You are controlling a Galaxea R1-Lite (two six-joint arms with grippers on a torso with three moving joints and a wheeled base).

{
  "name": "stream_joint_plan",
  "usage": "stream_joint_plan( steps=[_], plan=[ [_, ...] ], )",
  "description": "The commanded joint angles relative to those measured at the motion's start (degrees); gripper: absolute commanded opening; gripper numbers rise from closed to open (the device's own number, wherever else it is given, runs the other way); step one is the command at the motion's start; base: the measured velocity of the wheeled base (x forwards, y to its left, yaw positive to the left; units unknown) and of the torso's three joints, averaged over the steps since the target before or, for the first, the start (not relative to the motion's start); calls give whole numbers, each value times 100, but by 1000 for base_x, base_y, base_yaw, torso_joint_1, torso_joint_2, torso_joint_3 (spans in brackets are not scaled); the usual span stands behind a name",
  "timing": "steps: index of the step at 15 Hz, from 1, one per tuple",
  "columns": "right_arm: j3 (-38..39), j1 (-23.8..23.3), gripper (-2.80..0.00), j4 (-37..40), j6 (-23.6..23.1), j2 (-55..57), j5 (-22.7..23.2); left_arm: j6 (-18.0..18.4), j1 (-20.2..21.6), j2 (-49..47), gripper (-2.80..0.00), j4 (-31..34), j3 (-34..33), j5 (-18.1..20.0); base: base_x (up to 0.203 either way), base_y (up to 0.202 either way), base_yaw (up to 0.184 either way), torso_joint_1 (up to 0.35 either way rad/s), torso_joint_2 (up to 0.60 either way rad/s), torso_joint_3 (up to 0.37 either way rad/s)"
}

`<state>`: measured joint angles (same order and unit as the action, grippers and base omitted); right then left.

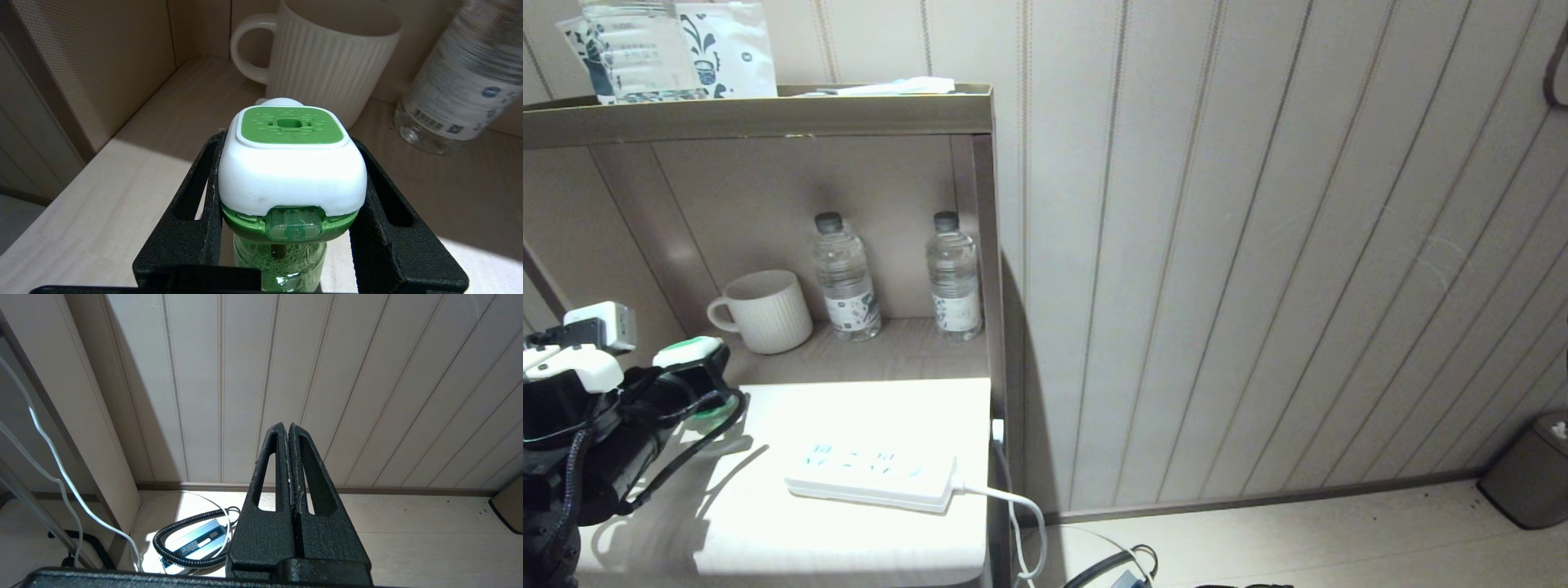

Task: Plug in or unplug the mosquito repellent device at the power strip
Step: Place the mosquito repellent liquid on the table

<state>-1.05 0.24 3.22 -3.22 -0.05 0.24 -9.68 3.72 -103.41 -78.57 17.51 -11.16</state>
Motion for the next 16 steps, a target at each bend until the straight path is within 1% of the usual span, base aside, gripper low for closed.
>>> stream_joint_plan(
  steps=[1,5,10,14,16],
  plan=[
    [-1,2,-280,3,-3,5,2,-7,22,-240,-280,-49,82,-37,0,0,0,0,0,0],
    [-1,2,-280,3,-3,5,2,-2,15,-447,-280,-79,225,-130,0,0,0,0,0,0],
    [-1,2,-280,3,-3,5,2,1,7,-548,-280,-88,218,-272,0,0,0,0,0,0],
    [-1,2,-280,3,-3,5,2,19,-108,-540,-280,-88,174,-316,0,0,0,0,0,0],
    [-1,2,-280,3,-3,5,2,63,-143,-503,-280,-88,183,-464,0,0,0,0,0,0]
  ],
)
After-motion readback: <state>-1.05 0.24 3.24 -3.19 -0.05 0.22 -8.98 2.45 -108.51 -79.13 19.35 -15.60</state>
